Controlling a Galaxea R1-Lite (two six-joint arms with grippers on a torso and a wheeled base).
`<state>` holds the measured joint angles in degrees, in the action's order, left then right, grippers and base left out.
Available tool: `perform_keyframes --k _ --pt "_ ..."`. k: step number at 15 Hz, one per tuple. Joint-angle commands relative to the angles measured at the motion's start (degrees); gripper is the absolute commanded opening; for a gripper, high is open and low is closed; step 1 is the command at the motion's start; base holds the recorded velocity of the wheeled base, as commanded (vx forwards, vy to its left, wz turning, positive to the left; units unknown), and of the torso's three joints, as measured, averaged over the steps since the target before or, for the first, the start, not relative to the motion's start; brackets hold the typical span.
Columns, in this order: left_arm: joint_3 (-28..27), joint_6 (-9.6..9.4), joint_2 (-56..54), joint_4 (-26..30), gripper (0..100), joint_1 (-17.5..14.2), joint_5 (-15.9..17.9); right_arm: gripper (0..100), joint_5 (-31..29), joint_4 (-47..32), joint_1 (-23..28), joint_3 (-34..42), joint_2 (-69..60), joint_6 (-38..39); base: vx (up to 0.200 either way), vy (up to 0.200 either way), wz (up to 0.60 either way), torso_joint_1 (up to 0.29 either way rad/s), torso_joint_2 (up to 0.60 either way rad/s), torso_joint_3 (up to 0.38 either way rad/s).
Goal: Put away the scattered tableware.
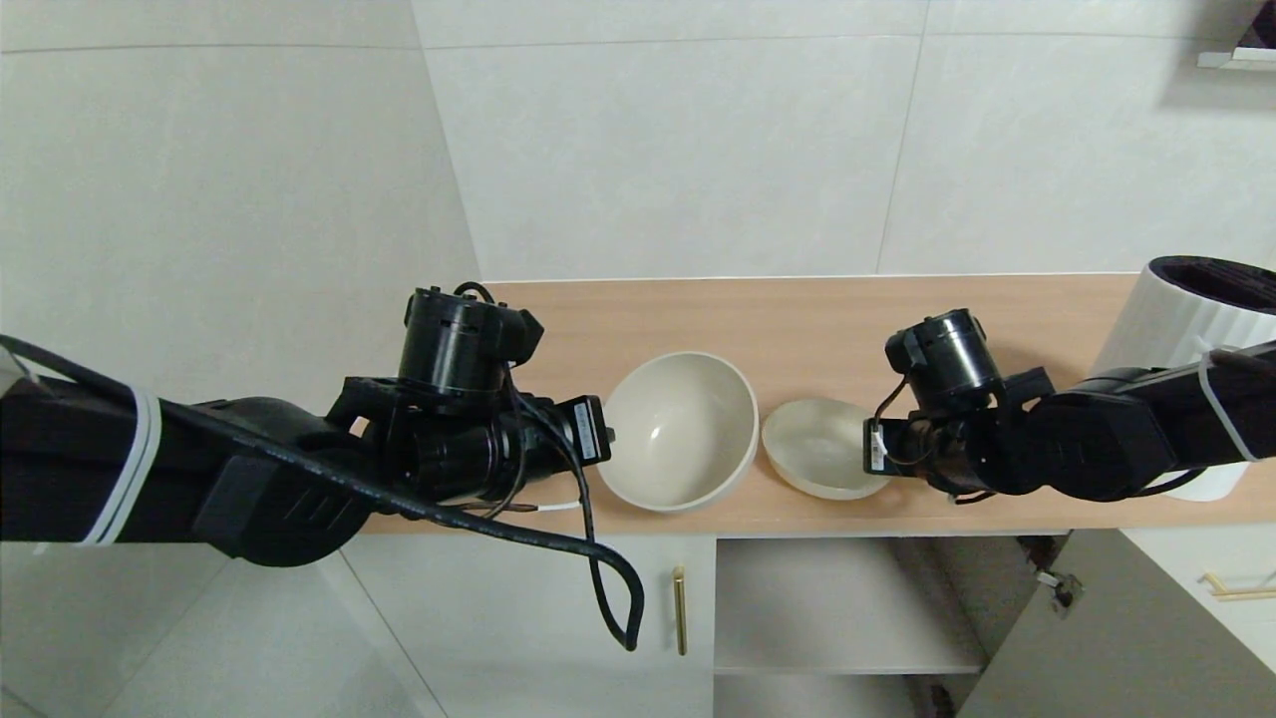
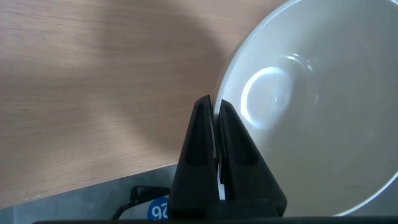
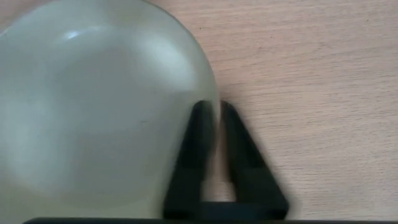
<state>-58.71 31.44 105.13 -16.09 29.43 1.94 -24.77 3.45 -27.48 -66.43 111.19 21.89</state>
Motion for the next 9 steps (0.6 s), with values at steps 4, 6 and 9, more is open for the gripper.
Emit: perform_keyframes --k 4,6,9 --pt "0.0 0.03 -0.4 -0.1 0 0.0 -0.1 0 0.0 -0.1 0.0 0.2 -1.0 0.1 0.0 0.0 0.0 0.0 0.0 0.0" --pt "0.0 0.03 -0.5 0.0 0 0.0 -0.1 0 0.1 -0.5 0.0 0.5 -2.2 0.1 0.0 0.0 0.0 0.0 0.0 0.0" --pt "1.5 -0.94 -2.5 0.3 0 -0.1 -0.7 0 1.9 -1.3 -0.2 4.5 -10.0 -0.3 0.0 0.0 0.0 0.0 0.0 0.0"
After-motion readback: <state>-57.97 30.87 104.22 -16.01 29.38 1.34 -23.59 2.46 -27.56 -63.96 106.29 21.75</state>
